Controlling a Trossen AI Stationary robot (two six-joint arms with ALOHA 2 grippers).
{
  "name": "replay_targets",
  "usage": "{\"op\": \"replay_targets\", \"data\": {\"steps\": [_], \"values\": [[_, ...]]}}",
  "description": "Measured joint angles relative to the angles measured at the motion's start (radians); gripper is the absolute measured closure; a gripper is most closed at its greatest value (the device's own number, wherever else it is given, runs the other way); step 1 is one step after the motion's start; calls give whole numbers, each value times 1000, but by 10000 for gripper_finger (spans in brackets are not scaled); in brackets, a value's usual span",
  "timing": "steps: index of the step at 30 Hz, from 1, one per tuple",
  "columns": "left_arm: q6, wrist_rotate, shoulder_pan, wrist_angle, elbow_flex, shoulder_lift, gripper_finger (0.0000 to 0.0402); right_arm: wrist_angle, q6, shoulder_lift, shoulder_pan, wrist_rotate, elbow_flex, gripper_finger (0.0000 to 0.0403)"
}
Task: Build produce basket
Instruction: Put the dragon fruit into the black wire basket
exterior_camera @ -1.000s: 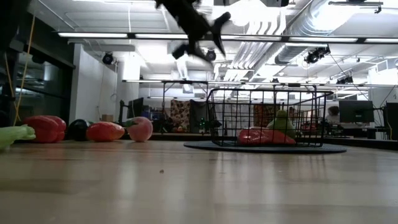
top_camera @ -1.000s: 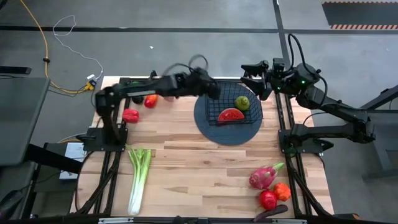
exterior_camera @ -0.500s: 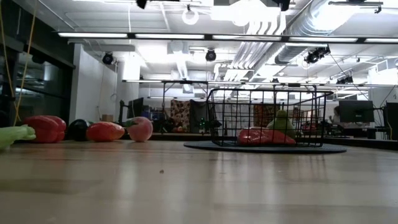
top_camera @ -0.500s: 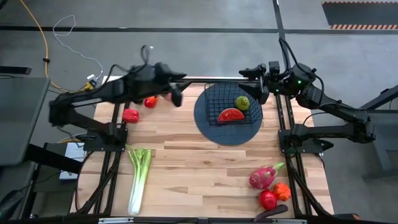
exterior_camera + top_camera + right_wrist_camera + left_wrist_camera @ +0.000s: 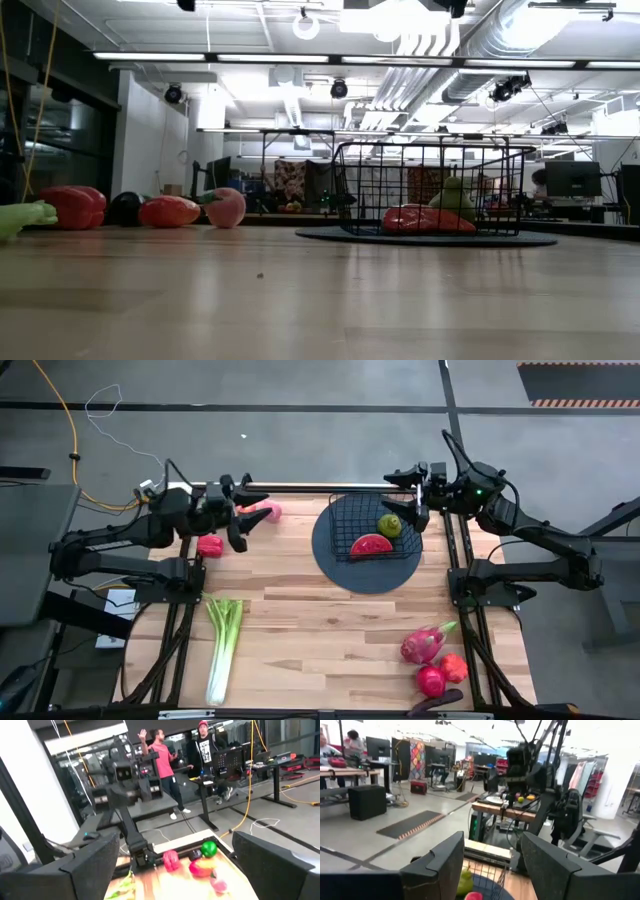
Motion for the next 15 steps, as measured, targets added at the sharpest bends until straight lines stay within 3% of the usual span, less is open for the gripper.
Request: {"op": "replay_targets", "data": {"steps": [15], "values": [[-16,-3,0,-2,0,-31,215,-92,-106,0,0,-22,0,25]]}}
